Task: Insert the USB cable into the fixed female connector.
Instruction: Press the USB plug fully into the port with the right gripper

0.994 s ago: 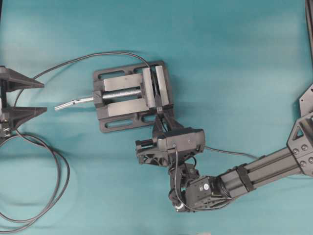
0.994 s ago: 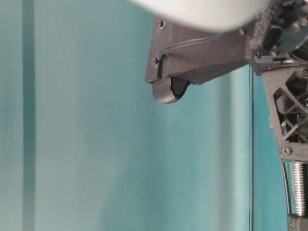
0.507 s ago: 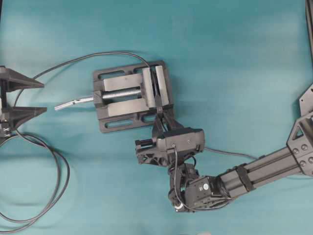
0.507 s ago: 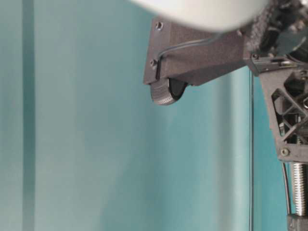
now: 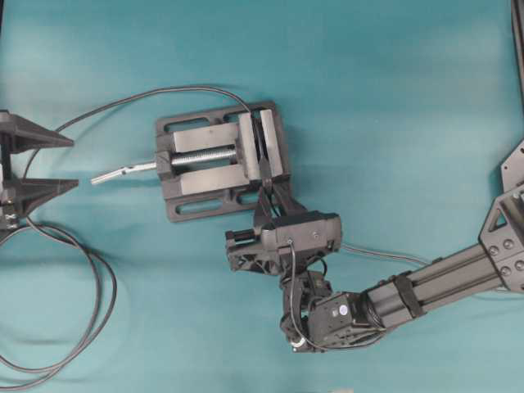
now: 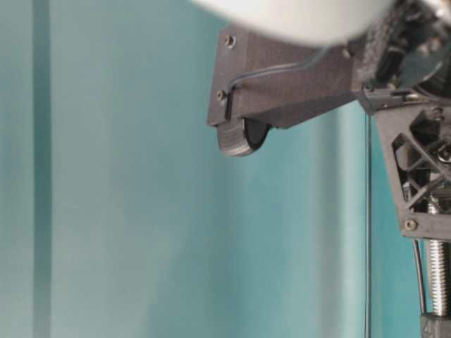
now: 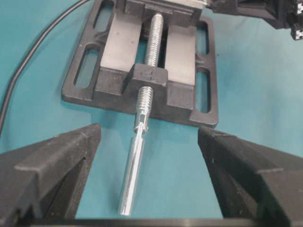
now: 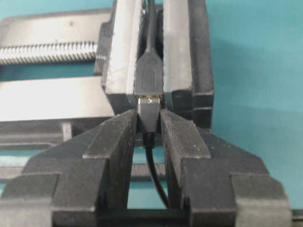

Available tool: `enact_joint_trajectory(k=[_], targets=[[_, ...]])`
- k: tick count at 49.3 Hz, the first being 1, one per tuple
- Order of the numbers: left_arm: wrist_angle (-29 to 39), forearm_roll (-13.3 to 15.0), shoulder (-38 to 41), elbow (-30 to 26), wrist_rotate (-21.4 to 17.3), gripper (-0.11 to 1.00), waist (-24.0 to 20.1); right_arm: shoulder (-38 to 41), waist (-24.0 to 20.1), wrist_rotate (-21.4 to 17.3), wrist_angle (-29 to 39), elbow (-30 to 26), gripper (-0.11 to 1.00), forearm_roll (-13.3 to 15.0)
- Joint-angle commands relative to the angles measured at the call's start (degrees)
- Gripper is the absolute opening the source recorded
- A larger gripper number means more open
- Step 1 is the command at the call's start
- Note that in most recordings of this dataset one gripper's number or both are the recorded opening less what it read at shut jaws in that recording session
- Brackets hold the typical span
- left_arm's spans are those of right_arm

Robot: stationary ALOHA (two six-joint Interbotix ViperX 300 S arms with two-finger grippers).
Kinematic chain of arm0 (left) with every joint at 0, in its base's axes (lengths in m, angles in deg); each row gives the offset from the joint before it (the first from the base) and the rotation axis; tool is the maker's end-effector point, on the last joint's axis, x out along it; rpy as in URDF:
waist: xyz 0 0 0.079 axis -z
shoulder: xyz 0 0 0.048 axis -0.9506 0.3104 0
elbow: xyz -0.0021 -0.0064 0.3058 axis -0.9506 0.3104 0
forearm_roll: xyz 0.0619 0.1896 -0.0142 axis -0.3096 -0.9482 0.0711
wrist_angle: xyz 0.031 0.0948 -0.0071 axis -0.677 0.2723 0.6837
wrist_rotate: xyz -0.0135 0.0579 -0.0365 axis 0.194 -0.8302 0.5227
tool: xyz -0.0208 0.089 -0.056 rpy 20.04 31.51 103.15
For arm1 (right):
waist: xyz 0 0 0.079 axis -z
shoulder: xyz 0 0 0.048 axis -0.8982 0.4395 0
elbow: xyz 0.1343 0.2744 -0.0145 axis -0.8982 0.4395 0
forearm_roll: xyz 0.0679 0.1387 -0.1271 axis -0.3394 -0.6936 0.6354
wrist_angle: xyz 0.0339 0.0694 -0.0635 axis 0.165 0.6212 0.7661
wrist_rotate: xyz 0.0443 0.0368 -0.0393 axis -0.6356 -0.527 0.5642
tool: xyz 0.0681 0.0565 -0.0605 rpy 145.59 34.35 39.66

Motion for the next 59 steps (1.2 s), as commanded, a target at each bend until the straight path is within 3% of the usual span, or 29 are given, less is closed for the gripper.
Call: enact_joint_trajectory(k=[1,25,59], targets=[[-0.44,-0.18,0.35,-0.70,0.44,0.99,-0.09,-1.14,2.29,0.09,-0.44,-0.62,0.20,0.88],[-0.53,-0.18,0.44,-0.70,0.44,0.99,-0.09,-1.14,5.45,1.32,-0.18,-0.62,0.20,1.85],[-0.44,-0.18,0.35,-0.70,0.44,0.99,-0.09,-1.14,5.63,1.41,-0.09,-0.70,0.21,1.93]])
